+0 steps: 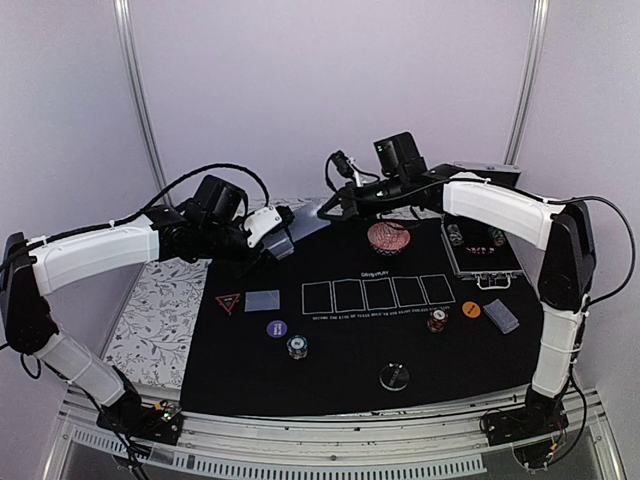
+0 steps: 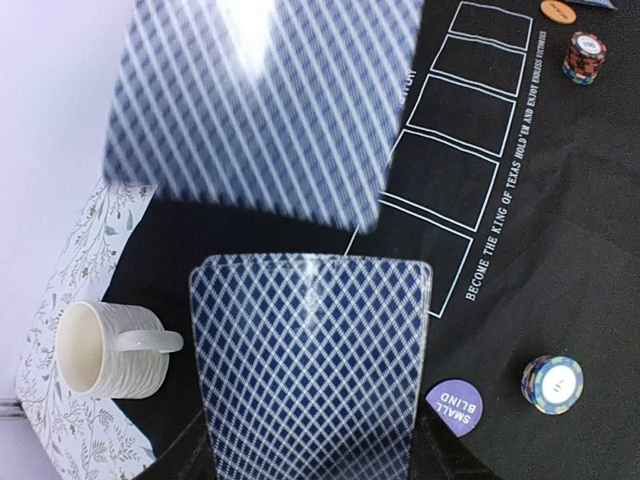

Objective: Distribute texas hold em gaming equipment
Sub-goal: Pick up the poker card from the face-down deck piles, then distribute the poker card in the small blind area.

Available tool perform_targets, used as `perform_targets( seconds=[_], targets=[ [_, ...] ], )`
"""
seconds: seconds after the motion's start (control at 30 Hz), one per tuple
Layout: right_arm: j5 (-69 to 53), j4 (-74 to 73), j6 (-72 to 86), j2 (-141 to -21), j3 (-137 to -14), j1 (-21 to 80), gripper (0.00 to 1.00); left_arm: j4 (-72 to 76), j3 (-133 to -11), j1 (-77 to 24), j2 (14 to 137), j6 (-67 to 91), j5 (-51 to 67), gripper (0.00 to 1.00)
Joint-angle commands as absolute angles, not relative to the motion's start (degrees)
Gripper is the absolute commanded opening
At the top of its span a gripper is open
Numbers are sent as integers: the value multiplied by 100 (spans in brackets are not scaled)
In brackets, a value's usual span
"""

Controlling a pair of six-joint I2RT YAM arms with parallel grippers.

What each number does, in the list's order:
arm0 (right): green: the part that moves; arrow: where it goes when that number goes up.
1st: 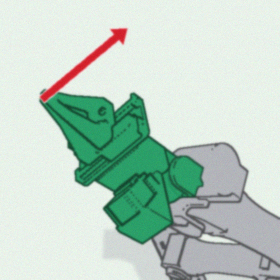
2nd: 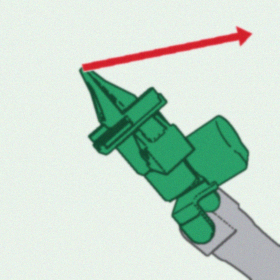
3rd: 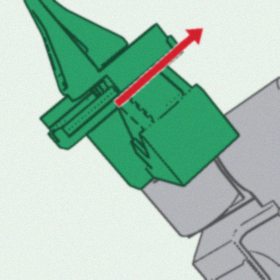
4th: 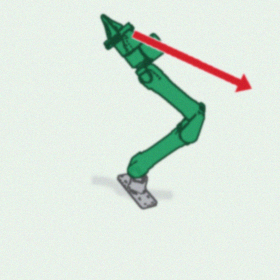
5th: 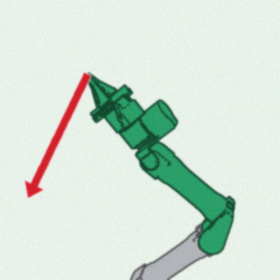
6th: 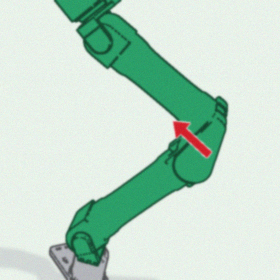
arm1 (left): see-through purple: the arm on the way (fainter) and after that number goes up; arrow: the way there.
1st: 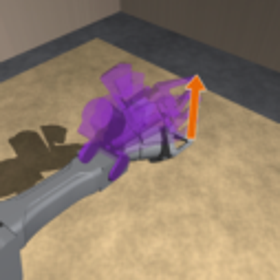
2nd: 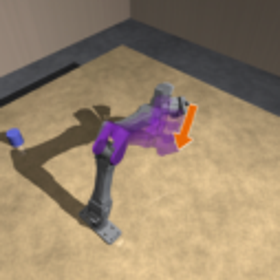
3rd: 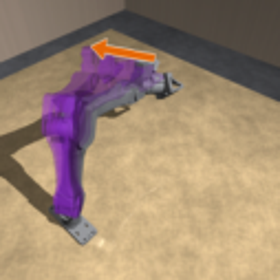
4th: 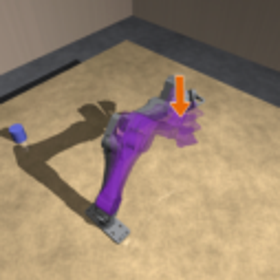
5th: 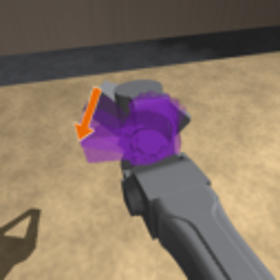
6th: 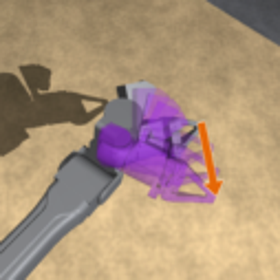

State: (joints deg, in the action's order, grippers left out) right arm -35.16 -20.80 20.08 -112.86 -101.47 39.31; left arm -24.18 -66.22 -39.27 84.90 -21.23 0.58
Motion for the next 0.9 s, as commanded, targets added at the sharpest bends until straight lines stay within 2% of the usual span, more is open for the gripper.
perform_targets(
  seconds=[0.0,0.13,0.3,0.47,0.87],
  targets=[
    [-3111,-1824,2208,-10575,-9703,3515,2,-2224,-6659,-3911,8394,-2100,-15,50],
    [-3010,-720,3248,-10320,-8816,3175,2,-2232,-6671,-3905,8364,-2072,-49,50],
    [-2709,511,4529,-10947,-8204,3396,2,-2194,-6680,-3894,8294,-2044,-16,50],
    [-2544,959,5204,-11879,-8734,3901,2,-2168,-6706,-3877,8219,-1971,-95,50],
    [-2987,1791,6524,-14007,-10080,4735,2,-2123,-6776,-3762,8105,-1798,-263,50]
  ],
)
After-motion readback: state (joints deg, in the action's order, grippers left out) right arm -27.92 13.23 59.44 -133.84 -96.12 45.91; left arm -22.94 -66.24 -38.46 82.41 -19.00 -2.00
